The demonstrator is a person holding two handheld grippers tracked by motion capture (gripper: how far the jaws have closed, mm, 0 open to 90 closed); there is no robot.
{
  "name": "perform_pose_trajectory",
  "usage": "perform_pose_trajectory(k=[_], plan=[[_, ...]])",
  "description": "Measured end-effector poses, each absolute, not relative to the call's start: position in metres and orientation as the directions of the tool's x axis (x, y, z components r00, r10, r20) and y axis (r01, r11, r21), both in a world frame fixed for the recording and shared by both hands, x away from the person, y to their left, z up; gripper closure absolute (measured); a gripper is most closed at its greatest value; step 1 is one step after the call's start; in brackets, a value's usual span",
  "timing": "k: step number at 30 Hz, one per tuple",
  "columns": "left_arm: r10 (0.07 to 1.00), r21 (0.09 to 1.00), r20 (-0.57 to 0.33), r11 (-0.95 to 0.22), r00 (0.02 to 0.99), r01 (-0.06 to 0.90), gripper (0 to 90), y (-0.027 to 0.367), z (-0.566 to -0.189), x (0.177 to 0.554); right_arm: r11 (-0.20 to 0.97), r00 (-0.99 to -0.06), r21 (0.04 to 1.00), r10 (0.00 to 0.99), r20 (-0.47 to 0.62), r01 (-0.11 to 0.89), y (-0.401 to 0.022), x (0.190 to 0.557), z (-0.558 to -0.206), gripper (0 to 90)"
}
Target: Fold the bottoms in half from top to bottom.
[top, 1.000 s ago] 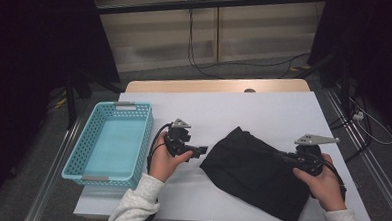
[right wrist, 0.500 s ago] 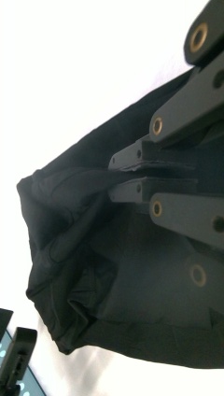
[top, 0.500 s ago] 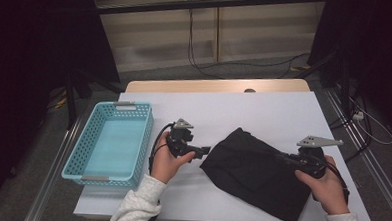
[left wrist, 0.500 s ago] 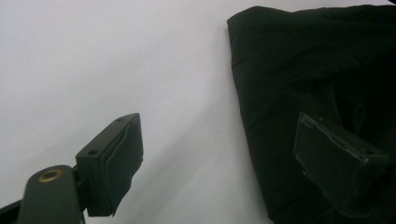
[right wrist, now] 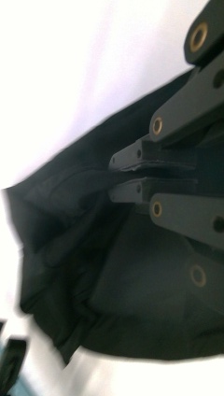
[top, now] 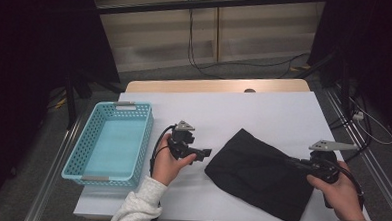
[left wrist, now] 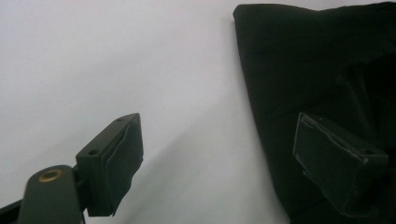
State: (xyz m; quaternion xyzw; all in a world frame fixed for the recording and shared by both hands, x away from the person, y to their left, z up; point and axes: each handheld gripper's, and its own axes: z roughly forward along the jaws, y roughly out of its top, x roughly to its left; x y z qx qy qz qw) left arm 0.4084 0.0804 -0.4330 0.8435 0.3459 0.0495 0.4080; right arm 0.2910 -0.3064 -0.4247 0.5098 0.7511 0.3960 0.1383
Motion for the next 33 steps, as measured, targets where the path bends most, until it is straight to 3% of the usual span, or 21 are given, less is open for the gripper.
perform_pose_trajectory(k=[7, 13, 18, 23, 29, 30, 31, 33], plan=[[0.61, 0.708, -0.2, -0.452, 0.767, 0.543, 17.5, 0.073, -0.439, 0.402, 0.183, -0.413, 0.722, 0.898, 0.155, 0.668, -0.305, 0.296, -0.444, 78.0], [0.611, 0.706, -0.197, -0.455, 0.767, 0.544, 17.4, 0.074, -0.439, 0.4, 0.224, -0.43, 0.77, 0.9, 0.072, 0.598, -0.289, 0.293, -0.429, 52.0], [0.613, 0.709, -0.199, -0.449, 0.765, 0.544, 17.4, 0.076, -0.438, 0.399, 0.253, -0.47, 0.793, 0.881, 0.048, 0.555, -0.27, 0.287, -0.419, 47.1], [0.611, 0.711, -0.193, -0.451, 0.767, 0.539, 17.4, 0.075, -0.436, 0.397, 0.301, -0.555, 0.78, 0.829, 0.07, 0.548, -0.235, 0.279, -0.429, 52.3], [0.602, 0.71, -0.196, -0.457, 0.774, 0.535, 17.4, 0.073, -0.437, 0.394, 0.391, -0.611, 0.713, 0.789, 0.066, 0.582, -0.207, 0.281, -0.459, 51.1], [0.603, 0.71, -0.192, -0.459, 0.774, 0.534, 17.4, 0.073, -0.437, 0.394, 0.395, -0.611, 0.725, 0.79, 0.045, 0.564, -0.207, 0.281, -0.46, 58.2], [0.603, 0.711, -0.195, -0.456, 0.773, 0.535, 17.4, 0.073, -0.437, 0.394, 0.416, -0.612, 0.723, 0.791, 0.011, 0.551, -0.207, 0.281, -0.459, 72.4], [0.611, 0.708, -0.187, -0.459, 0.769, 0.537, 17.5, 0.072, -0.437, 0.394, 0.417, -0.621, 0.721, 0.784, 0.023, 0.553, -0.211, 0.282, -0.458, 89.2]])
